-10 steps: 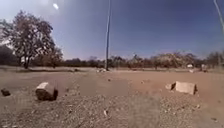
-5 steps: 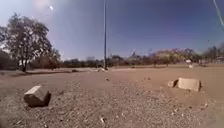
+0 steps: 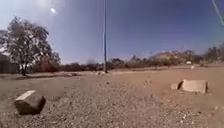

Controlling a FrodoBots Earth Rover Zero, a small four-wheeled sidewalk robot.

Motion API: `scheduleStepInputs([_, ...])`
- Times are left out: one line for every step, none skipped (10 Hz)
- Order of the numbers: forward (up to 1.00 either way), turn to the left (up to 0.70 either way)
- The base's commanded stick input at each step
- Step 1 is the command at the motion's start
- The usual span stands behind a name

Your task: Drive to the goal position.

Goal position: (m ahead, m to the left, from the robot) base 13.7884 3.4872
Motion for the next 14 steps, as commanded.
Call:
scheduleStepInputs([0.5, 0.0])
scheduleStepInputs([0.5, 0.0])
scheduleStepInputs([0.5, 0.0])
scheduleStepInputs([0.5, 0.0])
scheduleStepInputs([0.5, 0.0])
scheduleStepInputs([0.5, 0.0])
scheduleStepInputs([0.5, 0.0])
scheduleStepInputs([0.5, 0.0])
scheduleStepInputs([0.5, 0.0])
scheduleStepInputs([0.5, 0.0])
scheduleStepInputs([0.5, 0.0])
scheduleStepInputs([0.5, 0.0])
scheduleStepInputs([0.5, 0.0])
scheduleStepInputs([0.5, 0.0])
